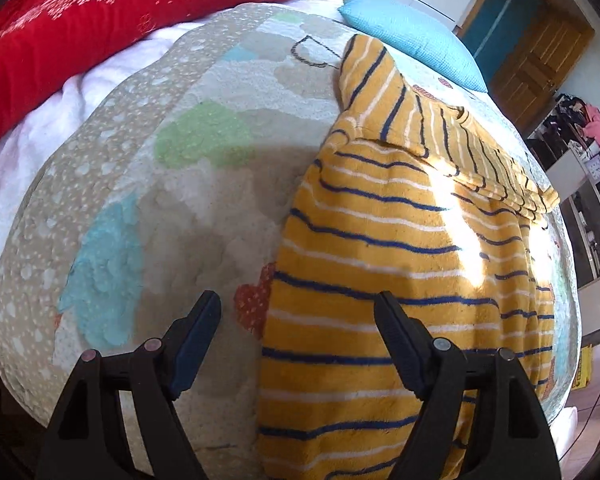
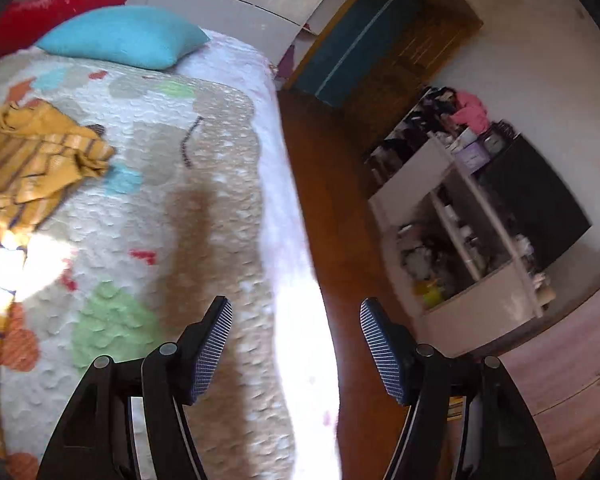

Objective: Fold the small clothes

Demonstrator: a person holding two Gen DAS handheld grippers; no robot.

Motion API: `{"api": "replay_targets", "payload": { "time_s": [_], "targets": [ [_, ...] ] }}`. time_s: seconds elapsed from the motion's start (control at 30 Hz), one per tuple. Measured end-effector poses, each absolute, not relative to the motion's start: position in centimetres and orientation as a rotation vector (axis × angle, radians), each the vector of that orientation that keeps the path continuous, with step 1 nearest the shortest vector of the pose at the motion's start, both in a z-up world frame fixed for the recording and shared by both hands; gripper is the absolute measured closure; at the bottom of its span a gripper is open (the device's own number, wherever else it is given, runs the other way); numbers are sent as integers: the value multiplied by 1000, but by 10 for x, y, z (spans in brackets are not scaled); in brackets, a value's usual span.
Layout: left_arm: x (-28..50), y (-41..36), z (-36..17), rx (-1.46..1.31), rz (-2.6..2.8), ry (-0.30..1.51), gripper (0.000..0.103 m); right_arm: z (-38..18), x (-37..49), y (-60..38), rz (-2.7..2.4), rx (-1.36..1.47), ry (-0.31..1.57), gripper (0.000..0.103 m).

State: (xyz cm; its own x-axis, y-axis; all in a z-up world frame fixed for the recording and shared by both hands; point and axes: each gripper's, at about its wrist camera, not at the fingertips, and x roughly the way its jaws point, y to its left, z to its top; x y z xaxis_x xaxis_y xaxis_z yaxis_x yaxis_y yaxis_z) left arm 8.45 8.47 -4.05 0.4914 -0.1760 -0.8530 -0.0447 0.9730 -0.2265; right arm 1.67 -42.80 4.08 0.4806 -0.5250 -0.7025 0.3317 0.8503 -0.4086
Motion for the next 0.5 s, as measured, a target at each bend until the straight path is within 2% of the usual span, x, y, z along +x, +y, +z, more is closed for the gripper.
{"api": "replay_targets", "payload": {
  "time_s": [0.17,0.4,0.43,0.47,0.5],
  "targets": [
    [155,60,-11,-54,-83,916,25,1,-13,-374,-356,-89,930,31],
    [260,16,-16,105,-84,907,25,-41,-31,-313,-268,-21,949,31],
    [269,5,-20,154,-95,920,27,-43,-32,-312,-274,-7,945,31],
    [278,-4,-26,202,-113,947,56,-43,-31,-313,-282,9,940,31],
    [285,-10,-31,219,-138,981,80,-44,-30,-315,-284,29,938,31]
  ]
}}
